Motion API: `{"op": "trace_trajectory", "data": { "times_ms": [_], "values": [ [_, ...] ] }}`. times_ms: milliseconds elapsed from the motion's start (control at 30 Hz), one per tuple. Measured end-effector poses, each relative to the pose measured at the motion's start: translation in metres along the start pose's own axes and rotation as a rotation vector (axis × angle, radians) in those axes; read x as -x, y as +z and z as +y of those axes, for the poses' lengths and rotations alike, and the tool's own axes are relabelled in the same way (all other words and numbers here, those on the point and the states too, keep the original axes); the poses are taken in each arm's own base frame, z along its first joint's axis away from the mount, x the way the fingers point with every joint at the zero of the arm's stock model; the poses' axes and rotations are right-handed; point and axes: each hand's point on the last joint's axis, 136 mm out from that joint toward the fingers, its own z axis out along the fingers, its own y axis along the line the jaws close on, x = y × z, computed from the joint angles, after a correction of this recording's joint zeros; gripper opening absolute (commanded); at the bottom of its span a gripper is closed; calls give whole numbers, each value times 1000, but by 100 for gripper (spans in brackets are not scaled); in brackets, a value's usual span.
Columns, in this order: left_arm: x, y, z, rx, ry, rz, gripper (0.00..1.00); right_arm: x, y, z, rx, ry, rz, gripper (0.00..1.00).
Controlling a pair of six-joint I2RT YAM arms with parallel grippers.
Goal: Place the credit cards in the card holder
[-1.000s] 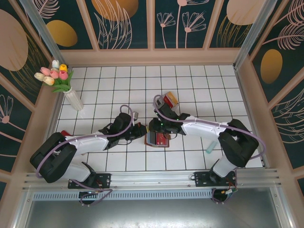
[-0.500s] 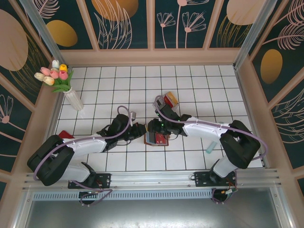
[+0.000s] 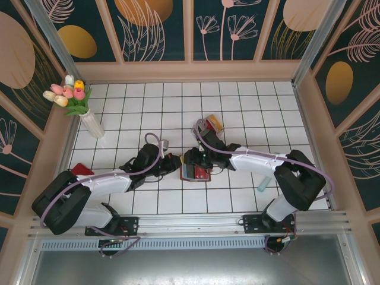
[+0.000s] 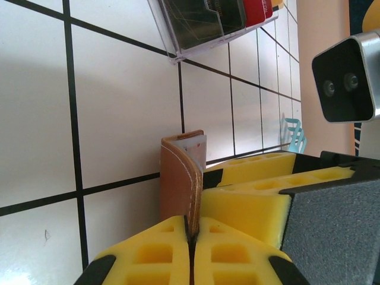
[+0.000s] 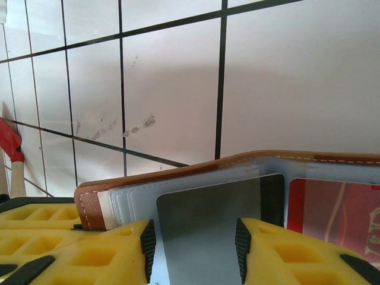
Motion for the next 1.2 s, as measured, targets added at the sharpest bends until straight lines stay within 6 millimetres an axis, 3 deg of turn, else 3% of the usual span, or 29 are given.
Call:
{"op": "trace_trajectory", "data": {
  "times_ms": [400, 600, 700, 833, 1000, 1167, 1200],
  "values": [
    [0, -4, 8, 11, -24, -14, 1, -4, 13, -14, -91, -10, 20, 40],
    [10, -14, -2, -24, -19, -56, 1, -2, 7, -37, -229, -30, -8, 37],
    [12, -15, -5, -30, -16, -65, 3, 1, 1, -44, -277, -43, -21, 38],
    [12, -15, -5, -31, -15, -65, 13, 9, -11, -40, -281, -55, -63, 40],
    [12, -9, 8, 35, -11, -54, 15, 30, -30, -38, -266, -68, -135, 42],
    [9, -2, 31, 124, -27, -41, 31, 88, -62, -43, -297, -104, -252, 43],
    [9, -3, 35, 142, -27, -45, 38, 104, -68, -43, -316, -125, -280, 43]
  ]
}}
